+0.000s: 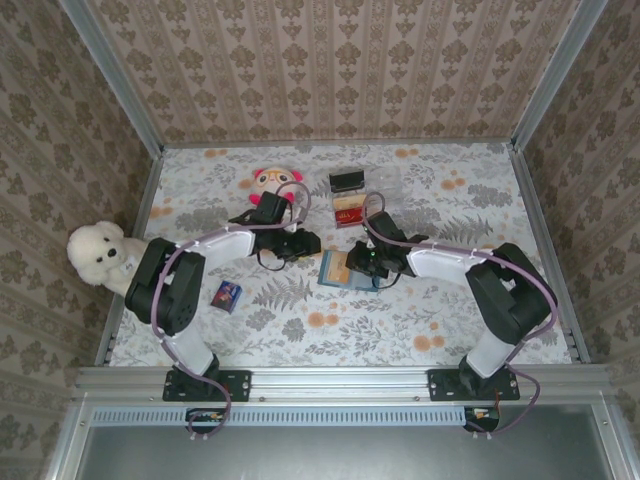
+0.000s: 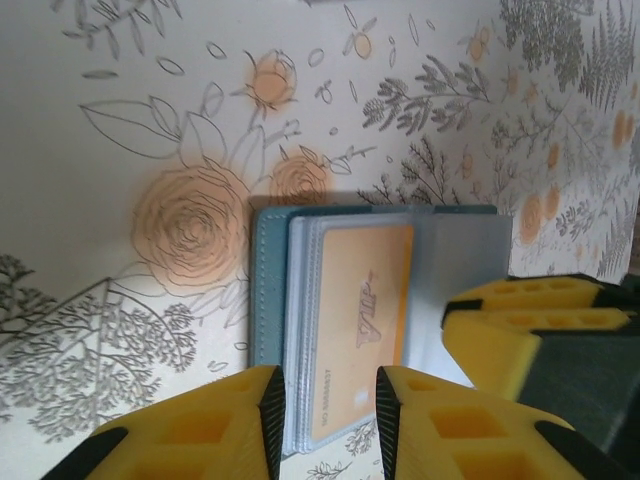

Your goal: Take the credit cards out of the card holder

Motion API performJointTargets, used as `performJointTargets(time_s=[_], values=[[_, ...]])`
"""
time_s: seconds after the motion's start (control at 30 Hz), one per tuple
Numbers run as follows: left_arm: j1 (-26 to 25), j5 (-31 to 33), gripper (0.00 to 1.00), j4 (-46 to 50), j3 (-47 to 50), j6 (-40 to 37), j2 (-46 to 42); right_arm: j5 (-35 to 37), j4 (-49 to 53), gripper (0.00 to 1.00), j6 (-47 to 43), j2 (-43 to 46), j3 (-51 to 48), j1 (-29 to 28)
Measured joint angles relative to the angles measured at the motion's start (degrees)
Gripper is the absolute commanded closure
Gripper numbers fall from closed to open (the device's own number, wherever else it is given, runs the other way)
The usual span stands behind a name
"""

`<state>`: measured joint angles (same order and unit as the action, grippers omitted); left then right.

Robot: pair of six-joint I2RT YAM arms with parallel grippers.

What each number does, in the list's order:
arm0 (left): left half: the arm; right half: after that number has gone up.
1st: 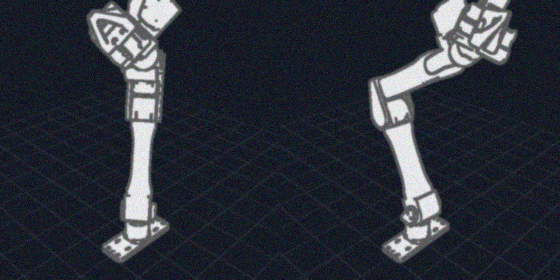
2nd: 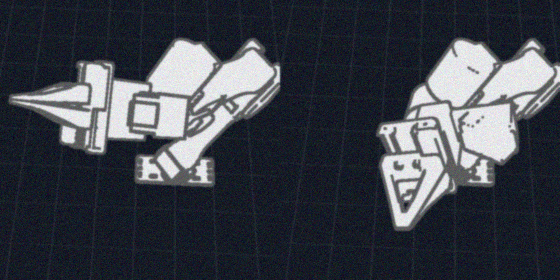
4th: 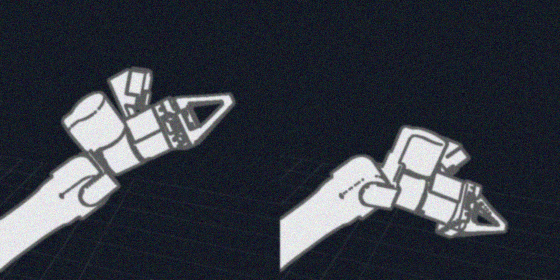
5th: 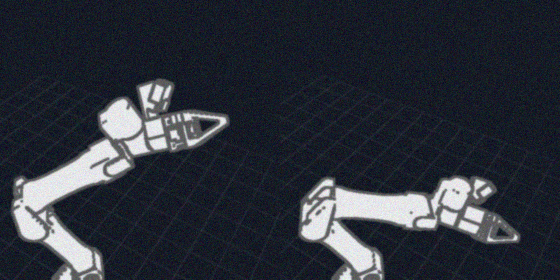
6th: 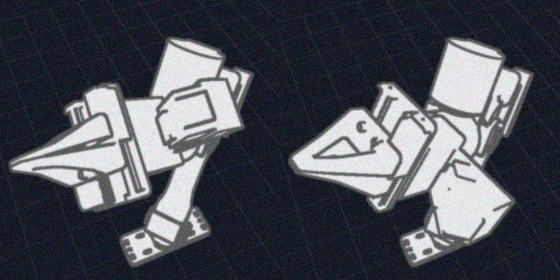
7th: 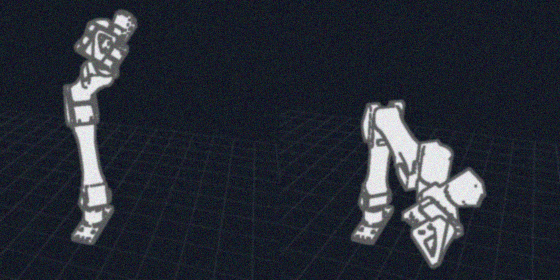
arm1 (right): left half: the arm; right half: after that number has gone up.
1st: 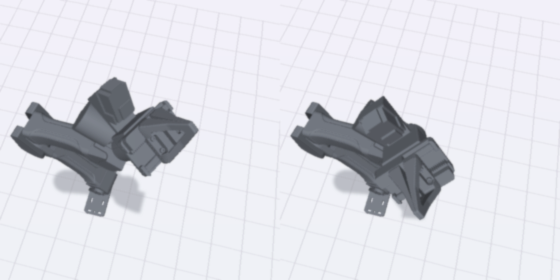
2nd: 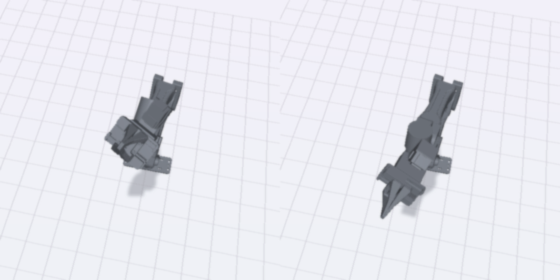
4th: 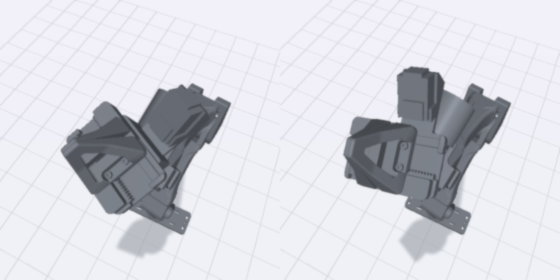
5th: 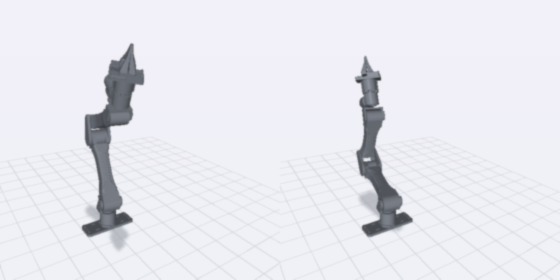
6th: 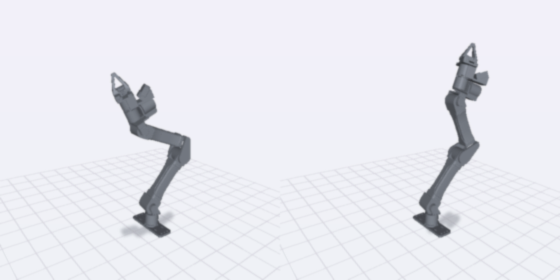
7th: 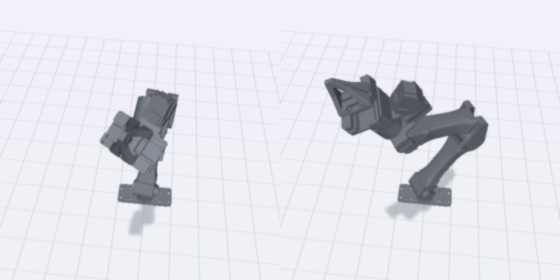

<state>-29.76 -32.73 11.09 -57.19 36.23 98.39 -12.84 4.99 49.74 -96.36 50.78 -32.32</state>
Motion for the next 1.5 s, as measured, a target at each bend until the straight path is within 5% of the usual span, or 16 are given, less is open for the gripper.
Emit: performJointTargets(time_s=[0.4,1.5], values=[[-4.5,0.2,0.82,0.1,-3.6,0.2,5.2,-2.4,-3.7,0.82,2.9,-2.8,0.5,1.4],[-4.7,1.1,0.85,0.8,-7.3,4.0,11.7,-4.4,-5.7,0.8,4.2,-4.4,-0.8,1.9]])
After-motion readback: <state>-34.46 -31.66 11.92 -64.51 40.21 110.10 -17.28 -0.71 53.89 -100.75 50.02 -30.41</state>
